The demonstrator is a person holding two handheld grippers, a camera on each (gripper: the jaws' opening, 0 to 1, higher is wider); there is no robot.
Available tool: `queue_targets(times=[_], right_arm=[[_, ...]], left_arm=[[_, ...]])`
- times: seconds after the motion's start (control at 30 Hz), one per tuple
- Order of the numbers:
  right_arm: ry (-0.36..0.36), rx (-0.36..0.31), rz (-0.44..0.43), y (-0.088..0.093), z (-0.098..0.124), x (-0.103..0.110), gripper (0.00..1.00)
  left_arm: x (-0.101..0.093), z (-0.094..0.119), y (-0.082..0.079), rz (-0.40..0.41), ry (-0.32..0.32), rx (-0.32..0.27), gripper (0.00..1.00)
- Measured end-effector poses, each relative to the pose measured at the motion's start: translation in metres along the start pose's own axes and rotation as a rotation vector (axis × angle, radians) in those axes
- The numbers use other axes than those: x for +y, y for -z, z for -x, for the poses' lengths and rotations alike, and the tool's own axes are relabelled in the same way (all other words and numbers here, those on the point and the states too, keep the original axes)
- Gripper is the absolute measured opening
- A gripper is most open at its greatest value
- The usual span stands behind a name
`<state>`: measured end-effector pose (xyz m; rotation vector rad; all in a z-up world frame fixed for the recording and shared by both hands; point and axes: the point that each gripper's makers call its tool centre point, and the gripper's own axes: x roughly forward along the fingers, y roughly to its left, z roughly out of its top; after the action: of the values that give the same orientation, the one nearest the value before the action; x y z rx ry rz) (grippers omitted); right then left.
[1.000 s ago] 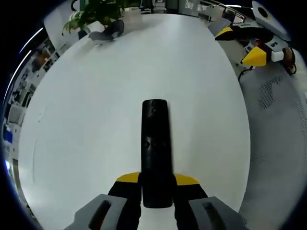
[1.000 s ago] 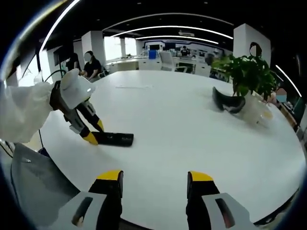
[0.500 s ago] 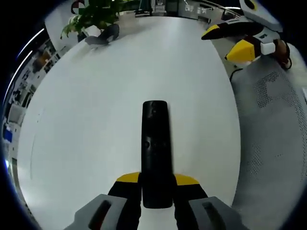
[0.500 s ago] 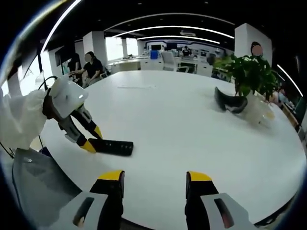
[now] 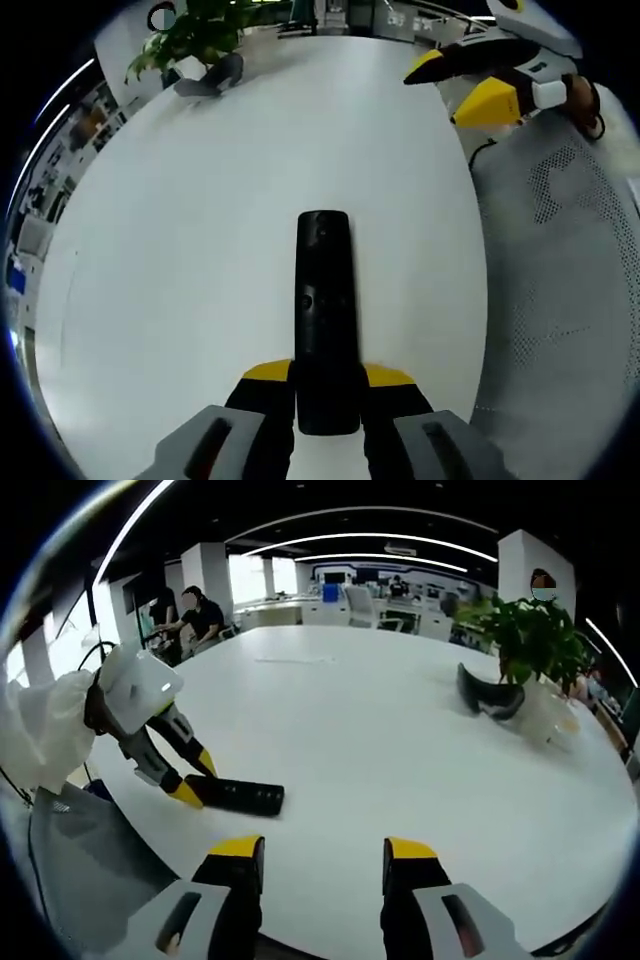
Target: Press the specified remote control buttons in sequence, fully releasing each button before pressing the next.
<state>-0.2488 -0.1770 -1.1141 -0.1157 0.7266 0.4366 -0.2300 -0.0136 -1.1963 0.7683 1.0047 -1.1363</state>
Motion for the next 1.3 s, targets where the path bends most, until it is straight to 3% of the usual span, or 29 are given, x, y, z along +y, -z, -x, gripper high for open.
queue_targets(times=[0.37,0.77,1.07,1.13,1.3], right_arm=[[-0.065,-0.009,-0.044,-0.004,0.001,0.006,0.34],[-0.153,-0.025,-0.066,-0.024,-0.005,0.021,0.28],[-0.215,0.068,0.026,-0.019,-0.024,0.046,0.18],[-0.216,0.072,0.021,-0.019,-0.026,0.046,0.2],[-0.235,0.116,-0.008,-0.015,-0.027,0.048,0.09]], left_arm=[[-0.016,0.0,-0.001,0.009,-0.002,-0.023,0.24],[-0.028,0.0,-0.001,0.009,0.003,-0.049,0.24],[-0.045,0.001,-0.002,0.016,0.005,-0.091,0.24],[-0.05,0.001,-0.003,0.002,0.013,-0.093,0.24],[-0.054,0.001,-0.004,0.007,0.013,-0.099,0.24]])
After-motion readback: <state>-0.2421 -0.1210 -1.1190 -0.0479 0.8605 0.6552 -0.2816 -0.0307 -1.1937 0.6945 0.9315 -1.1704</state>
